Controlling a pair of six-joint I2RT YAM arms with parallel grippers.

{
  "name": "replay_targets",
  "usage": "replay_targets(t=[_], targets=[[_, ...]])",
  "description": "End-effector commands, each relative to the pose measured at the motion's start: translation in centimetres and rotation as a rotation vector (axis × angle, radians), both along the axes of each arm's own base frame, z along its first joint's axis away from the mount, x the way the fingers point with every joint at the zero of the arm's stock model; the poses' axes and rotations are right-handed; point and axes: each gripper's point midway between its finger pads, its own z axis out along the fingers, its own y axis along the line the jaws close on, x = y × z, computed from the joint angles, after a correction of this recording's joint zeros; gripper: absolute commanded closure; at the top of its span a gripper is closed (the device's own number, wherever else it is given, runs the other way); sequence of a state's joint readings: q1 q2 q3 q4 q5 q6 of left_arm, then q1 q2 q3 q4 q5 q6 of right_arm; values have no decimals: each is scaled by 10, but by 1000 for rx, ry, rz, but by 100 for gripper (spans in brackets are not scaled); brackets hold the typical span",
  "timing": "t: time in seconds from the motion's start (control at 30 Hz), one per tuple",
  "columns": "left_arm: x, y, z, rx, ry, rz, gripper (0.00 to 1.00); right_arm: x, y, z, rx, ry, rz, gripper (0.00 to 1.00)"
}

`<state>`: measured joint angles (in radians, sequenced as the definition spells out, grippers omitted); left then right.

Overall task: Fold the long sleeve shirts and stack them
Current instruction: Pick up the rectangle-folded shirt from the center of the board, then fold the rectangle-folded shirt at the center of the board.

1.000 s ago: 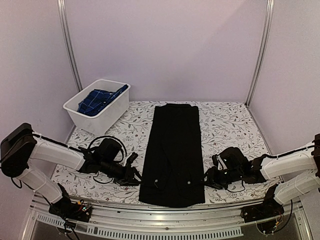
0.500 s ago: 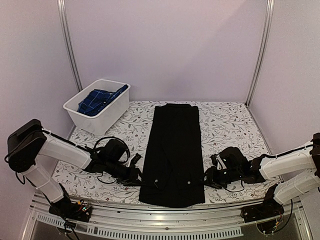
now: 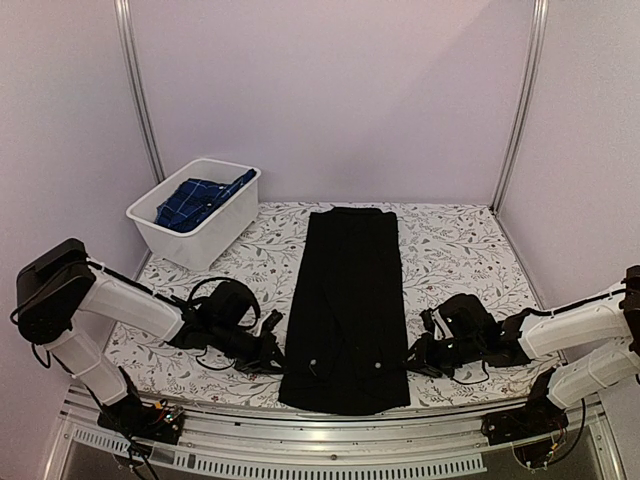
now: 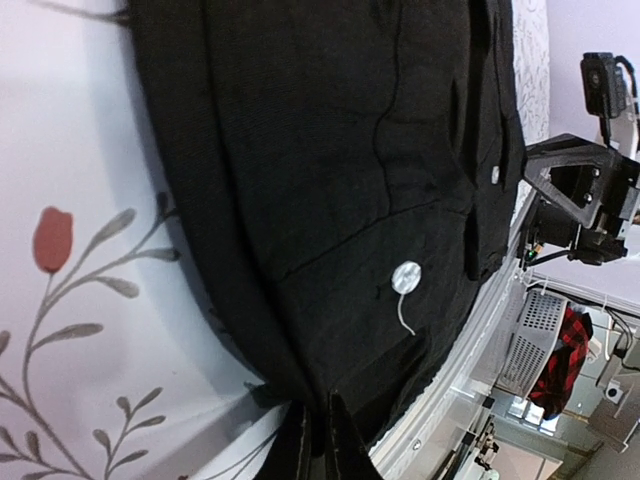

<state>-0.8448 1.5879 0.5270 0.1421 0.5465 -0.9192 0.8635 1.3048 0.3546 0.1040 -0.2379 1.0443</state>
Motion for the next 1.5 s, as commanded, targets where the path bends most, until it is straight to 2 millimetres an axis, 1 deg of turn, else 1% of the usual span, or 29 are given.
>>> replay_targets(t=[0.0,0.03,0.1,0.17,0.3,0.4,0.47,0.53,0.57,0.63,0.7,0.73,0.77,0.8,0.83,0.87,0.9,0.93,0.97,1.07,1.2,1.3,1.47], targets=[[-2,-14,15,-85,-3,-21,97,8,11,18,41,-28,10,83],[-1,-16,19,-96,-7,-22,99,8,12,20,47,-30,12,87],[1,-20,27,-121,-17,-27,100,10,16,27,59,-35,17,95],[3,-24,38,-142,-32,-29,100,12,21,35,73,-45,25,100],[13,-28,58,-174,-63,-21,100,21,31,57,97,-85,40,100],[25,-31,75,-211,-87,-8,100,33,38,75,110,-122,41,100],[37,-32,87,-231,-113,5,100,46,40,86,118,-148,31,100],[50,-31,95,-248,-132,19,100,64,41,99,133,-181,15,100],[58,-31,99,-257,-143,28,100,73,40,102,133,-191,4,100],[76,-30,102,-267,-159,48,100,92,36,106,129,-210,-16,100],[96,-30,102,-275,-169,75,100,114,32,111,123,-230,-41,100],[107,-30,101,-278,-178,90,100,125,30,106,108,-230,-47,100],[119,-30,100,-279,-183,104,100,137,25,106,107,-231,-65,100],[131,-31,95,-276,-185,116,100,147,23,103,103,-230,-71,100],[143,-32,92,-274,-191,127,100,157,22,97,96,-225,-81,100],[156,-32,89,-274,-199,144,100,166,20,97,96,-234,-88,100],[168,-33,87,-276,-208,158,100,175,18,92,91,-234,-93,100],[179,-34,82,-275,-208,173,100,182,16,90,92,-233,-101,100],[191,-36,81,-283,-217,184,100,189,14,81,84,-219,-108,100],[214,-39,71,-281,-217,217,100,203,9,63,76,-195,-129,100],[230,-41,64,-278,-214,240,100,212,6,53,73,-181,-147,100],[236,-43,60,-256,-213,247,100,214,1,52,78,-181,-171,100],[246,-42,58,-247,-214,270,100,218,-1,53,92,-179,-189,100]])
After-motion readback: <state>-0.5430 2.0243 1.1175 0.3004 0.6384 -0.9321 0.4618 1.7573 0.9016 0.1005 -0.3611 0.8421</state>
